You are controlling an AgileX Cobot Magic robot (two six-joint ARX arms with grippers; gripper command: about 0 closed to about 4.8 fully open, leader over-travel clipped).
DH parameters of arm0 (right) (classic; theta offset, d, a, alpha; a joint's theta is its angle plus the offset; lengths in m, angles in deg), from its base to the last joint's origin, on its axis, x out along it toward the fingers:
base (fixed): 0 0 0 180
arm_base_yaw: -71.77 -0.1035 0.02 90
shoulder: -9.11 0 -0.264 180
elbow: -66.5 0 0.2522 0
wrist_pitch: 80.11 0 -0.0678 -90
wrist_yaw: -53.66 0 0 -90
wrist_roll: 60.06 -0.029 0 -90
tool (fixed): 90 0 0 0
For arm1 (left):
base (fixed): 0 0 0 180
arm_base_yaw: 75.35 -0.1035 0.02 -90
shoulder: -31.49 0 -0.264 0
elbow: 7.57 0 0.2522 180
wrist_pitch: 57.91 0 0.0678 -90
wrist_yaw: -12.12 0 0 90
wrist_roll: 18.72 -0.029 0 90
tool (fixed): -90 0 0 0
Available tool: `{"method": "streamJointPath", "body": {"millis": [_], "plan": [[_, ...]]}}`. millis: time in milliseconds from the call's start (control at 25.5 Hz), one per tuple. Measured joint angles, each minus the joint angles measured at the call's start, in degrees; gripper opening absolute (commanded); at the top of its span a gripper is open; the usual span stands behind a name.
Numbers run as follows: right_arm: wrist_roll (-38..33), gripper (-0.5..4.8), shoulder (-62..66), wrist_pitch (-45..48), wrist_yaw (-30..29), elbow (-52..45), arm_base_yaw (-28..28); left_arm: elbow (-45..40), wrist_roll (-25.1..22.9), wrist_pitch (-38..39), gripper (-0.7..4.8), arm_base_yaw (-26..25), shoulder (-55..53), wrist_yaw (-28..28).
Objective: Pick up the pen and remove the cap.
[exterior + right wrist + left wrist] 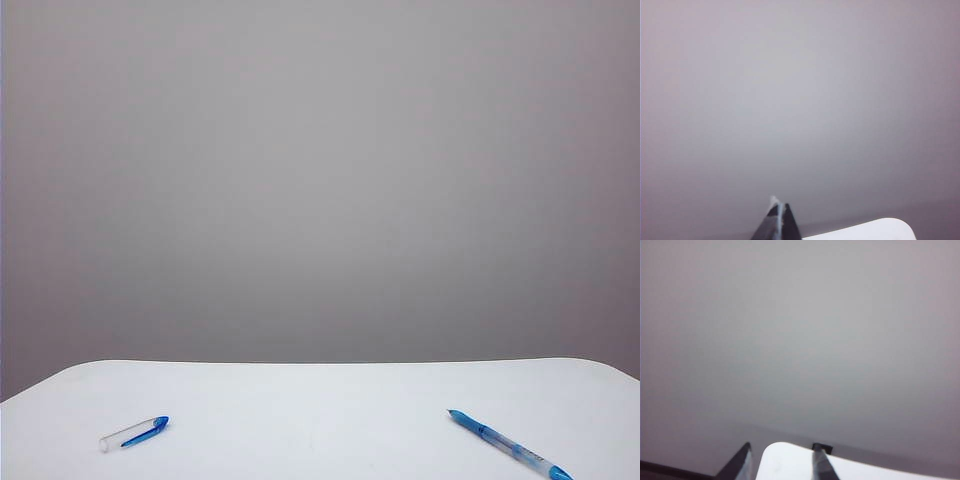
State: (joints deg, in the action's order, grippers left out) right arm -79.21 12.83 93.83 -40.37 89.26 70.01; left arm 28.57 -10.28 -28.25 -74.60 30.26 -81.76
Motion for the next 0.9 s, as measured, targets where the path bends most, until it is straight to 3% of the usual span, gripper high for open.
{"method": "streamJointPath", "body": {"millis": [236,353,550,785,903], "plan": [[-0.02,-0.01,-3.69,-1.66,0.76,-1.92,0.07,-6.25,-0.52,-0.55,1.17,0.0,0.59,6.03],[3.67,-0.01,-3.72,-6.82,1.18,-2.05,0.07,-10.29,-0.24,-1.16,1.11,0.02,1.14,6.56],[3.58,-0.01,-3.72,-7.43,2.4,-5.88,0.07,-15.34,-0.26,-5.07,1.11,0.02,1.18,7.39],[2.03,-0.01,-3.67,-10.36,4.57,-8.59,0.04,-20.65,-0.26,-8.92,1.11,0.0,1.18,6.97],[2.03,-0.01,-3.67,-10.64,6.36,-8.59,0.07,-22.25,-0.26,-7.13,1.11,0.0,1.11,2.32]]}}
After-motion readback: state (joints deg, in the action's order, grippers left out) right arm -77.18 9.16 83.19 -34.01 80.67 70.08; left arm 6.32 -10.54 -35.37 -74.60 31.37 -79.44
